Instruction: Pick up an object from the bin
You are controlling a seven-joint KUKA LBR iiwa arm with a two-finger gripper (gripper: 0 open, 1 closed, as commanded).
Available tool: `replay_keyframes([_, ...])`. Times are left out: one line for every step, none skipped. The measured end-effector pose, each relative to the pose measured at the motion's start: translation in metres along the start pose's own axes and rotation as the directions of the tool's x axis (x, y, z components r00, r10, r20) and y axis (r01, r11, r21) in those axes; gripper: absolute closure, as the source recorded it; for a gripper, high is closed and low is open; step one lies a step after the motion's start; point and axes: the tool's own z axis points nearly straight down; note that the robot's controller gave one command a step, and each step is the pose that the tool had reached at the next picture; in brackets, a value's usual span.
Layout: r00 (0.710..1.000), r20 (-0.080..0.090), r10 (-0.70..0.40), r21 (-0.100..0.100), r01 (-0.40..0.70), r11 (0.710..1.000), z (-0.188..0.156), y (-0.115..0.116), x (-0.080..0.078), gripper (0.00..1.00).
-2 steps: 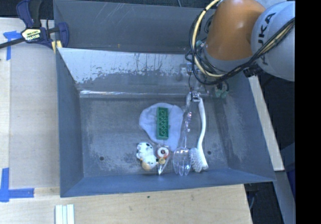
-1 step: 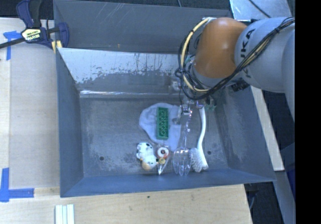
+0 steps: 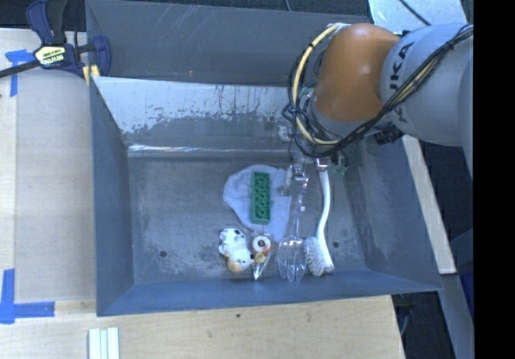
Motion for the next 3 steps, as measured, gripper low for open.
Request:
replay_keyframes([1.000,-0.006,-0.015,-0.001,0.015,1.000,0.043,0.057,-0.007,0.00])
replay_keyframes([1.000,0.009,-0.006,-0.001,0.006,1.000,0.041,0.049,0.008,1.00])
replay_keyframes([1.000,0.009,-0.006,-0.001,0.006,1.000,0.041,0.049,0.008,1.00])
